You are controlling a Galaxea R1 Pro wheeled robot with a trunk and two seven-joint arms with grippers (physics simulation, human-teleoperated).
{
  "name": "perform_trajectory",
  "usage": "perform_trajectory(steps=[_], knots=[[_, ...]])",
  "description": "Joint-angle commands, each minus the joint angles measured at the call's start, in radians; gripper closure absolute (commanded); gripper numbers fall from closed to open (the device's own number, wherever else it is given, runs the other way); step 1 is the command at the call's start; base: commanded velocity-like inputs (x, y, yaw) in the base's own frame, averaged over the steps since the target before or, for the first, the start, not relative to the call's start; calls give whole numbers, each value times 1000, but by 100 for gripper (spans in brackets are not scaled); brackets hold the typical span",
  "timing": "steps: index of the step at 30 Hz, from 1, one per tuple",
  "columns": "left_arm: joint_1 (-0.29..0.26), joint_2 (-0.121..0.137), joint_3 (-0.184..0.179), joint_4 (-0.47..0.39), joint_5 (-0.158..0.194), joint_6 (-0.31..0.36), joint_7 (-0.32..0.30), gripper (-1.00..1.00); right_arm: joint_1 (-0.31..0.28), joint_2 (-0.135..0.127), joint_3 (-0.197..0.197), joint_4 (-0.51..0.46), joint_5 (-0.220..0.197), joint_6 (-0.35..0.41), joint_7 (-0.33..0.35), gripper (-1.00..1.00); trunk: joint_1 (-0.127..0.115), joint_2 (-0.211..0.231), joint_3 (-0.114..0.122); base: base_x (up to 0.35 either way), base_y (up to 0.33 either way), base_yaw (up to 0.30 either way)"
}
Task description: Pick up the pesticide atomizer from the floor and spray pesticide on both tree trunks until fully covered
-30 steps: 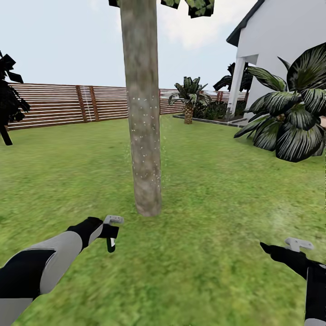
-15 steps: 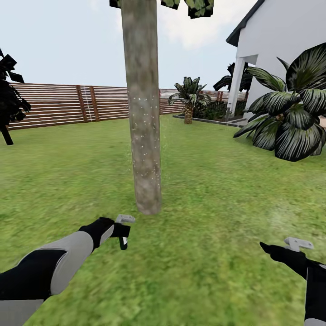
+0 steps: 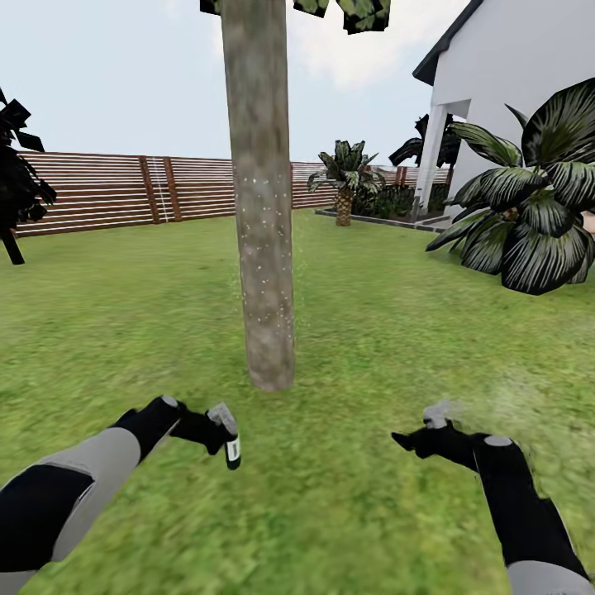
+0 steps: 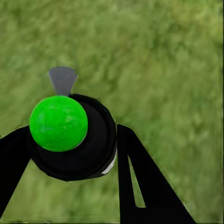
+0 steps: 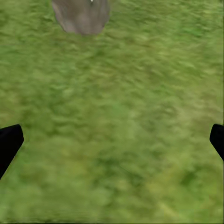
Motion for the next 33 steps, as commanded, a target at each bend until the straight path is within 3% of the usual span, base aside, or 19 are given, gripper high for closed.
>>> perform_trajectory(steps=[1, 3, 5, 6, 10, 14, 19, 21, 23, 31, 33], knots=[[0, -6, -32, -3, -20, -11, -31, 100, -1, 0, 45, 1, 1, 0, 30, -100, 0, 0, 0, 0, 0, 0], [0, -39, -102, -6, -53, -60, -85, 100, -5, 5, 119, 1, 2, 0, 120, -100, 0, 0, 0, 0, 0, 0], [0, -69, -122, -7, -63, -77, -110, 100, -8, 8, 152, 0, 2, 1, 155, -100, 0, 0, 0, 0, 0, 0], [0, -84, -129, -7, -66, -80, -119, 100, -9, 9, 166, 0, 1, 1, 162, 100, 0, 0, 0, 0, 0, 0], [0, -168, -170, -8, -115, -73, -144, 100, -10, 9, 318, -1, 0, 1, 168, 100, 0, 0, 0, 0, 0, 0], [0, -184, -177, -9, -148, -39, -146, 100, -10, 14, 379, -2, -1, 1, 168, 100, 0, 0, 0, 0, 0, 0], [0, -191, -178, -9, -153, -33, -147, 100, -10, 32, 388, -3, -1, 2, 169, 100, 0, 0, 0, 0, 0, 0], [0, -212, -179, -10, -154, -4, -148, 100, -10, 65, 389, -4, -1, 2, 189, 100, 0, 0, 0, 0, 0, 0], [0, -226, -186, -21, -154, 6, -148, 100, -10, 82, 389, -6, -1, 2, 241, 100, 0, 0, 0, 0, 0, 0], [0, -263, -198, -32, -154, 10, -155, 100, -10, 88, 395, -7, -1, 2, 268, 100, 0, 0, 0, 0, 0, 0], [0, -267, -202, -65, -154, 9, -222, 100, -10, 88, 395, -7, -1, 2, 268, 100, 0, 0, 0, 0, 0, 0]])
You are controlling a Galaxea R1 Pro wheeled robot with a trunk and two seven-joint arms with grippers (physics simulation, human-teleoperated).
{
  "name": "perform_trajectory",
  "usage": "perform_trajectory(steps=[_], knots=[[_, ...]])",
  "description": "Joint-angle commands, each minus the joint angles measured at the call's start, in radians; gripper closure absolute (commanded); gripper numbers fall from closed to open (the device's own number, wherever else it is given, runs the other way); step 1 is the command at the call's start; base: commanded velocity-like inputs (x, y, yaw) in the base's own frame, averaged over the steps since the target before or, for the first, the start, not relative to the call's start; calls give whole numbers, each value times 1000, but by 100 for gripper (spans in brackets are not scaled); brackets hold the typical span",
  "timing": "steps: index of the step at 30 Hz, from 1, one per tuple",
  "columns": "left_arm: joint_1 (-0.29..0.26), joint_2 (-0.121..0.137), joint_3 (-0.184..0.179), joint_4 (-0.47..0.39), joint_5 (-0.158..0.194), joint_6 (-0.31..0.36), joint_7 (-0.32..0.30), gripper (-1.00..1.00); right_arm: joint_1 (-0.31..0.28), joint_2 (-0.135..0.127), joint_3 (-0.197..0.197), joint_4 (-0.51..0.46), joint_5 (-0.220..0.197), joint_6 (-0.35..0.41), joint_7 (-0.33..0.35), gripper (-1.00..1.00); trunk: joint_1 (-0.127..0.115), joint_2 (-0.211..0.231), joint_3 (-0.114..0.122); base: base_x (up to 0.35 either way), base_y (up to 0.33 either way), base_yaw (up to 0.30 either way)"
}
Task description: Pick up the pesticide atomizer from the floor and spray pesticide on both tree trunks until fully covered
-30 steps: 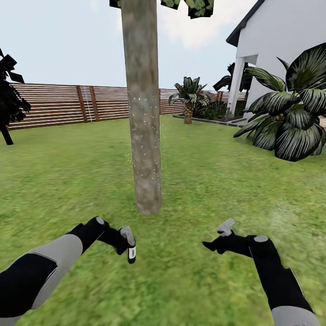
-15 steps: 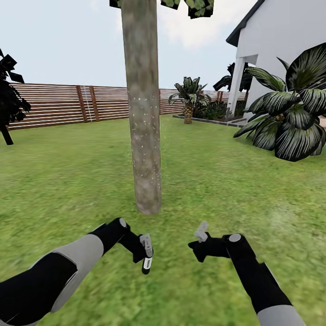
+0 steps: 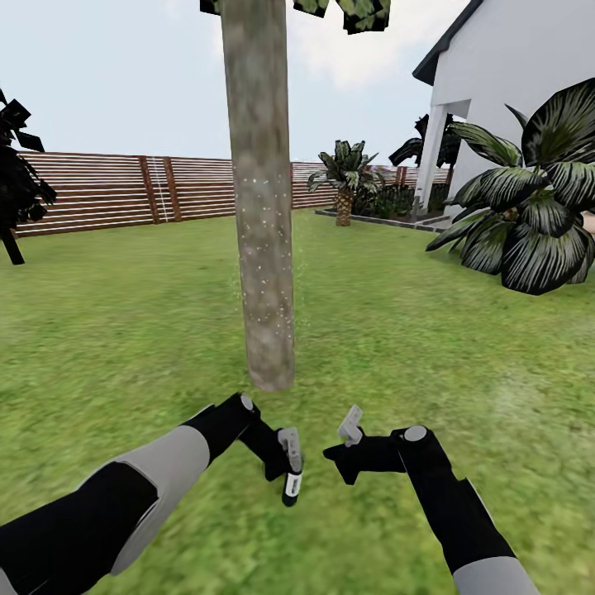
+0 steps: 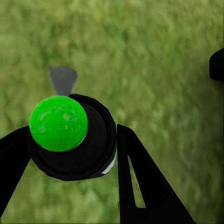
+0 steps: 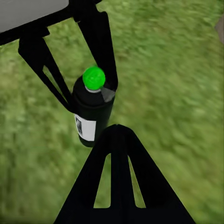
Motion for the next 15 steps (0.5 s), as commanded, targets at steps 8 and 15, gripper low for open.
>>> perform_trajectory(steps=[8, 15], knots=[[0, -15, -13, -24, -1, 0, -26, 100, 0, 0, 0, 0, 0, 0, 0, 100, 0, 0, 0, 0, 0, 0], [0, -15, -13, -25, -2, 1, -26, 100, 0, 0, 0, 0, 0, 0, 0, 100, 0, 0, 0, 0, 0, 0]])
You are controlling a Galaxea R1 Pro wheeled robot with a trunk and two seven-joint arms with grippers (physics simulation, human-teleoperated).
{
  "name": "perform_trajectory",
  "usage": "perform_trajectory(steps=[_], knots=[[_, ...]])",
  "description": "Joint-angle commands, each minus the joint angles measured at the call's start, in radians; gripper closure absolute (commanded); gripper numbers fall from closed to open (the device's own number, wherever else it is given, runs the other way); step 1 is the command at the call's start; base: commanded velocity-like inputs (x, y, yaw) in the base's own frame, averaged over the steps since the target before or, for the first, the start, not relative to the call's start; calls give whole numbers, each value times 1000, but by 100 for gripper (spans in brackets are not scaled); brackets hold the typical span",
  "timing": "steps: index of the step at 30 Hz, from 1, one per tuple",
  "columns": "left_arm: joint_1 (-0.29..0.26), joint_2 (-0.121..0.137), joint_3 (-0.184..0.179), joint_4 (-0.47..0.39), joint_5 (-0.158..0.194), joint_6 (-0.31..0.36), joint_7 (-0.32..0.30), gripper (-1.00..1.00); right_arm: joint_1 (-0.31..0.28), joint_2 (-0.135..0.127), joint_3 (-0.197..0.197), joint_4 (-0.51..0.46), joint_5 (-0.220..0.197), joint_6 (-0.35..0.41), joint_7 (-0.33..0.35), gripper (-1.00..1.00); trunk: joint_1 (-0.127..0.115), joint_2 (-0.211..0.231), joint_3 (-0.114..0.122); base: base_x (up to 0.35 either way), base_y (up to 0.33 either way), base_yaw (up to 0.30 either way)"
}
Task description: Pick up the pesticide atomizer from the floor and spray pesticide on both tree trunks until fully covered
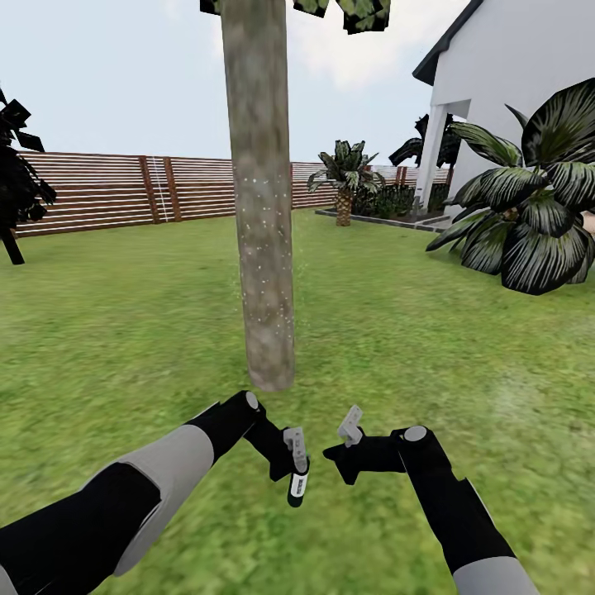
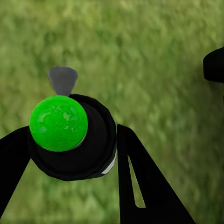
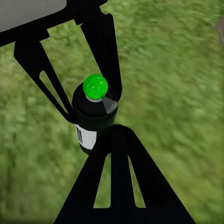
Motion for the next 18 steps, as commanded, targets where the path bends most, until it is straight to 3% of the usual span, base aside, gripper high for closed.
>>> perform_trajectory(steps=[1, 7, 14, 18], knots=[[0, 0, 1, 0, 0, 0, 0, 100, 0, 0, 0, 0, 0, 0, 0, 100, 0, 0, 0, 0, 0, 0], [0, 0, -4, -11, 1, 0, 9, 100, 0, 1, 0, 0, 0, 0, 0, 100, 0, 0, 0, 0, 0, 0], [0, 0, -7, -36, 1, 2, 99, 100, -1, 2, 0, -1, 0, 1, -1, 100, 0, 0, 0, 0, 0, 0], [0, 0, -8, -35, 2, 1, 103, 100, -2, 2, 0, -2, -1, 0, -1, 100, 0, 0, 0, 0, 0, 0]])
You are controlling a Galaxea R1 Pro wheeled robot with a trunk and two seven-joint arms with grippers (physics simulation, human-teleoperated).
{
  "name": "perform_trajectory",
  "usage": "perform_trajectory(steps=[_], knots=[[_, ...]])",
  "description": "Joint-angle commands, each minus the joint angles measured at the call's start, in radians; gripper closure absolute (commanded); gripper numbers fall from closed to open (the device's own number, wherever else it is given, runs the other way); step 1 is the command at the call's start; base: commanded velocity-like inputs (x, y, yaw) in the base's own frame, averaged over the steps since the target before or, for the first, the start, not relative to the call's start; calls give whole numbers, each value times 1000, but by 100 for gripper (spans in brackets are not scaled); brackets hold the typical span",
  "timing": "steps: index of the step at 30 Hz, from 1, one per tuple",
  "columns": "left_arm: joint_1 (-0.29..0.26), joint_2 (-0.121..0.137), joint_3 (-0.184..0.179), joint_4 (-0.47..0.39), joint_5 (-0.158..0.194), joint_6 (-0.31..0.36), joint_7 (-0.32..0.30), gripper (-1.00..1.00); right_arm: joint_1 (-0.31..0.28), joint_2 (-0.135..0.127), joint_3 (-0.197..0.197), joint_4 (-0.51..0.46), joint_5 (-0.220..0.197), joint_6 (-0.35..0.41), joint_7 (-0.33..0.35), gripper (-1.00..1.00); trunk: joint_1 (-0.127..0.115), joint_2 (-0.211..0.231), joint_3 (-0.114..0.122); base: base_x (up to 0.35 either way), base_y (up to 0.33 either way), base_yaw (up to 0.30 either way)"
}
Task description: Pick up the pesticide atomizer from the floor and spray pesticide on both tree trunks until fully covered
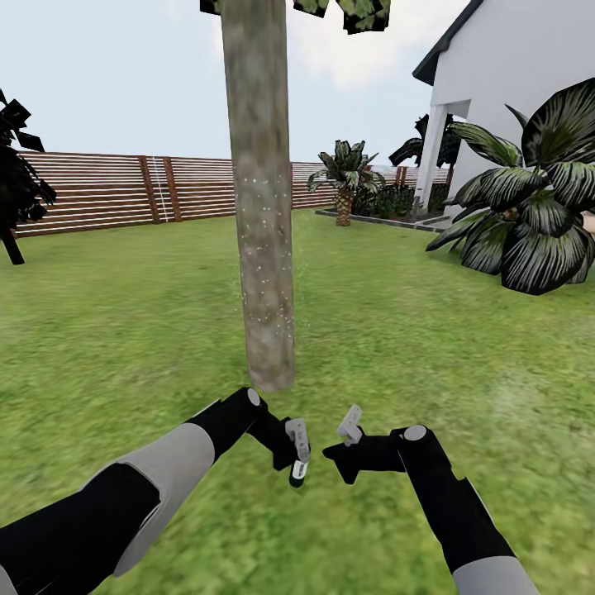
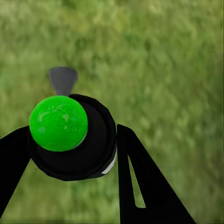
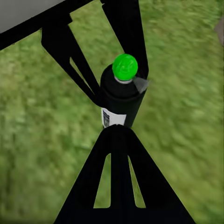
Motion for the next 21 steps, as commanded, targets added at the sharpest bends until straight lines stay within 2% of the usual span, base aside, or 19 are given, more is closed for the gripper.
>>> perform_trajectory(steps=[1, 3, 6, 11, 14, 21], knots=[[0, 0, 0, 1, 0, 0, -1, 100, 0, 0, 0, 0, 0, 0, 0, 100, 0, 0, 0, 0, 0, 0], [0, 0, 0, 2, 0, 0, -10, 100, 0, 0, 0, -1, -1, 0, 0, 100, 0, 0, 0, 0, 0, 0], [0, 0, -11, 2, 0, -1, -61, 100, 0, 0, 0, -1, 0, 0, 0, 100, 0, 0, 0, 0, 0, 0], [0, 0, -19, 2, 0, -2, -79, 100, 0, 1, 0, -4, 0, 0, 0, 100, 0, 0, 0, 0, 0, 0], [0, 0, -20, -1, 0, -3, -113, 100, 0, 2, 0, -4, 0, 0, 0, 100, 0, 0, 0, 0, 0, 0], [1, 0, -22, -12, 0, -5, -124, 100, 0, 14, 0, -4, -1, 0, 0, 100, 0, 0, 0, 0, 0, 0]])
